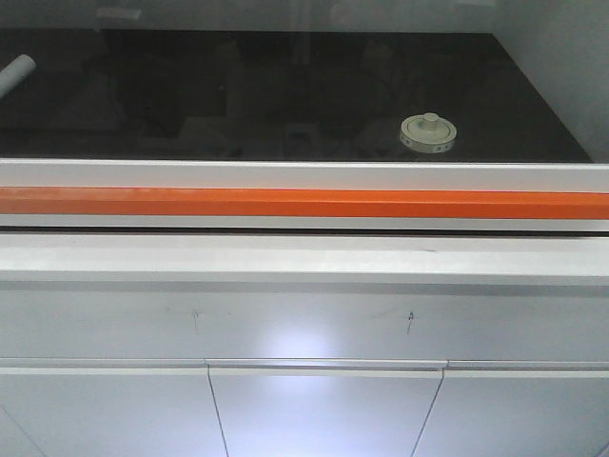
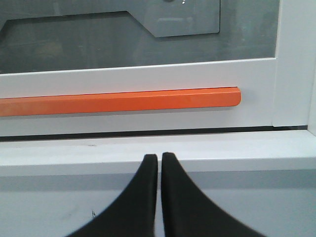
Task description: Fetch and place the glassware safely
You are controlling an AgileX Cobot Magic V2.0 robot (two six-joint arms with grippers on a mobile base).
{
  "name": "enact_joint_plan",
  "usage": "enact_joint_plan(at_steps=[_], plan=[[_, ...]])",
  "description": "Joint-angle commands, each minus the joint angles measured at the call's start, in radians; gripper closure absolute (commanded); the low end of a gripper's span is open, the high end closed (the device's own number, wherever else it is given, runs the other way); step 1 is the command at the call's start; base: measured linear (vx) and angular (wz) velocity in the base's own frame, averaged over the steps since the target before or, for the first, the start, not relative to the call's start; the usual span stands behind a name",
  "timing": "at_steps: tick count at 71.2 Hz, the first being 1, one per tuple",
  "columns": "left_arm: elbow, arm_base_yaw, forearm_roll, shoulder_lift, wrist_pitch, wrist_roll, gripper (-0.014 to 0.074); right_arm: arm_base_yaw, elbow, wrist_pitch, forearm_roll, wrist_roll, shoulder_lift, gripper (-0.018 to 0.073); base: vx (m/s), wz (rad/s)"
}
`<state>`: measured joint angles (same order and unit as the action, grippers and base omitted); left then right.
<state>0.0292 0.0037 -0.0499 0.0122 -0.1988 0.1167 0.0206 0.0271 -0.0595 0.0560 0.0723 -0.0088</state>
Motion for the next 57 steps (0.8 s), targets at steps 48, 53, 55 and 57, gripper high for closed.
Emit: enact_joint_plan(at_steps=[48, 53, 55, 57], plan=[[0.028, 0.001, -0.004, 0.011, 0.070, -0.006, 0.0594, -0.005, 0.020, 0.072, 0.005, -0.004, -0.013, 0.0563, 0.00, 0.00], [0.028, 0.001, -0.004, 0.011, 0.070, -0.006, 0.0594, -0.005, 0.020, 0.072, 0.005, -0.004, -0.013, 0.0563, 0.00, 0.00], [0.028, 0.001, -0.004, 0.011, 0.070, -0.006, 0.0594, -0.005, 0.020, 0.072, 0.005, -0.004, -0.013, 0.0563, 0.00, 0.00], [0.028, 0.001, -0.004, 0.011, 0.070, -0.006, 0.0594, -0.005, 0.020, 0.072, 0.005, -0.004, -0.013, 0.0563, 0.00, 0.00]])
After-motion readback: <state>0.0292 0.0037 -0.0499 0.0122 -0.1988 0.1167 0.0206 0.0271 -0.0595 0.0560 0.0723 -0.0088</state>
